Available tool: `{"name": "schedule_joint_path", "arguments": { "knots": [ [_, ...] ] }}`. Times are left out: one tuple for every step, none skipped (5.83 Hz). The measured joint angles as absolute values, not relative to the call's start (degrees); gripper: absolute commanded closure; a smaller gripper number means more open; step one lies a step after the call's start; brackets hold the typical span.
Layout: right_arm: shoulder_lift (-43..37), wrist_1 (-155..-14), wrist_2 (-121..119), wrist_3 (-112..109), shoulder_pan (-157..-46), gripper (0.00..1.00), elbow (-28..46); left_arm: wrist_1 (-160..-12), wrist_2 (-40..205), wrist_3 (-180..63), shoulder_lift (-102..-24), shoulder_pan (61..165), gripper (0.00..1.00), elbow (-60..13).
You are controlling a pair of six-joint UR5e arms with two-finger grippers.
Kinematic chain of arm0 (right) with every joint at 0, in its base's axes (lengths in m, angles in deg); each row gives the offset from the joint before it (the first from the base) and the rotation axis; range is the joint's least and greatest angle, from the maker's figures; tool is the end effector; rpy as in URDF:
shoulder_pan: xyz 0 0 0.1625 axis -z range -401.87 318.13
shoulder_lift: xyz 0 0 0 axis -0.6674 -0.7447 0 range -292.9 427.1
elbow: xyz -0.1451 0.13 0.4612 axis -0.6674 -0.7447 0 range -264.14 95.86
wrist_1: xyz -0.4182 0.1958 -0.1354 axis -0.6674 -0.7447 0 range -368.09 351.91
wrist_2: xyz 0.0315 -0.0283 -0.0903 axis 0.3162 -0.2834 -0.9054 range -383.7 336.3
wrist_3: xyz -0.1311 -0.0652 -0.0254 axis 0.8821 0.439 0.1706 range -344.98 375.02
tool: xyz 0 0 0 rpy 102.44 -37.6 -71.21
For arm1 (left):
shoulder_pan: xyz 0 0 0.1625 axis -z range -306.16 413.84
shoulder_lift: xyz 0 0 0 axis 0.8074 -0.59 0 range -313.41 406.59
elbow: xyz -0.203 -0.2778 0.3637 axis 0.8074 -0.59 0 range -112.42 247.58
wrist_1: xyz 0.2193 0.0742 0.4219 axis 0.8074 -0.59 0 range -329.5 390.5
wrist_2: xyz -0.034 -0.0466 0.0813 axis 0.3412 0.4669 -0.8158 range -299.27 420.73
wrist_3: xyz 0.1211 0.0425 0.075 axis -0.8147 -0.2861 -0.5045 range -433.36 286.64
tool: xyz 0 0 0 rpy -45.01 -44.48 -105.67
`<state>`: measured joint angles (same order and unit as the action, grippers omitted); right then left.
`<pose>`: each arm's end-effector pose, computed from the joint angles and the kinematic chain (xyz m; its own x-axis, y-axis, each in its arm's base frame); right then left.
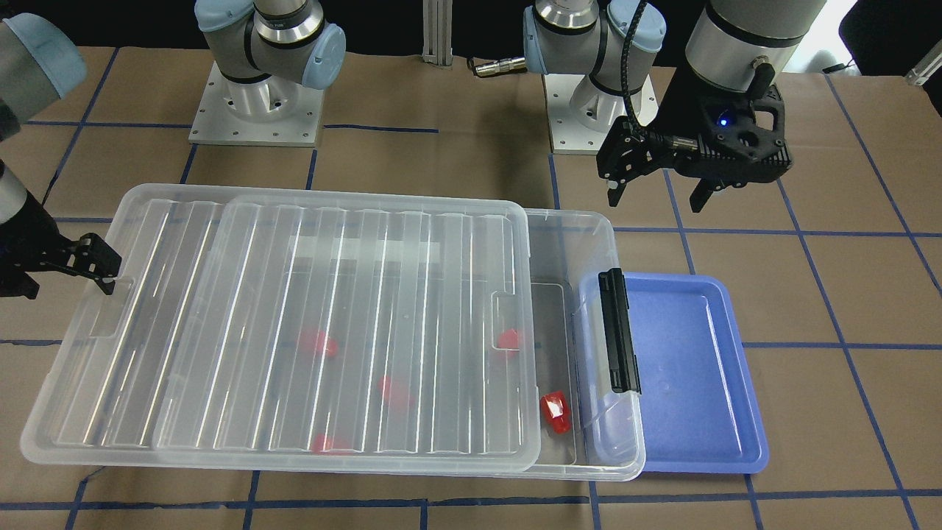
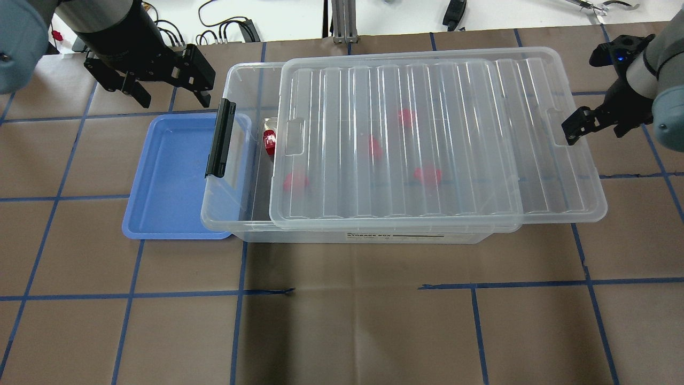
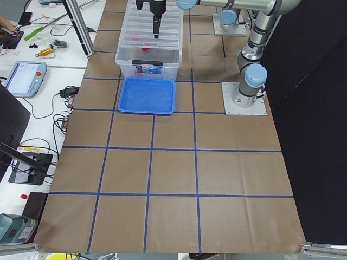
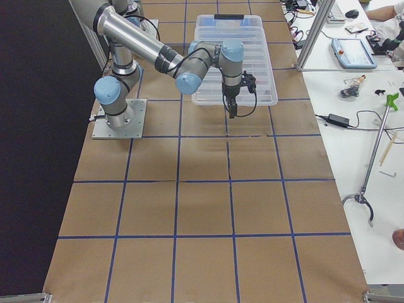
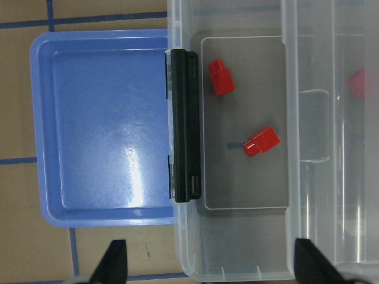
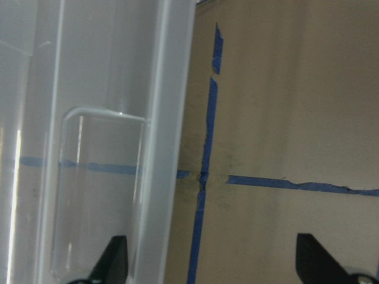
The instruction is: Place red block in blue tray from box
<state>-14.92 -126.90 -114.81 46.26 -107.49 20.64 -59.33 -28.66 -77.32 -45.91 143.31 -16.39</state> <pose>-0.1332 -0.6102 0.3423 -0.9908 -0.1154 0.0711 -0.1210 0.9894 -0.0802 -0.1294 -0.5937 0.5493 -0.9982 0.0603 0.0062 0.0598 0.9961 -0.0650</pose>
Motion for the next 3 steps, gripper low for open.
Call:
{"name": "schedule_joint_path", "arguments": {
  "knots": [
    [-15.0, -127.3, -114.8, 49.8, -104.7, 0.00, 20.4, -59.3, -28.7, -77.5, -45.9, 143.3, 0.02, -16.5],
    [-15.3, -127.7, -114.9, 52.5, -101.9, 0.00, 20.4, -59.3, -28.7, -77.6, -45.9, 143.3, 0.02, -16.5],
    [-15.9, -127.6, -114.9, 53.5, -100.2, 0.00, 20.3, -59.3, -28.7, -78.2, -46.0, 143.4, 0.02, -16.7]
  ]
}}
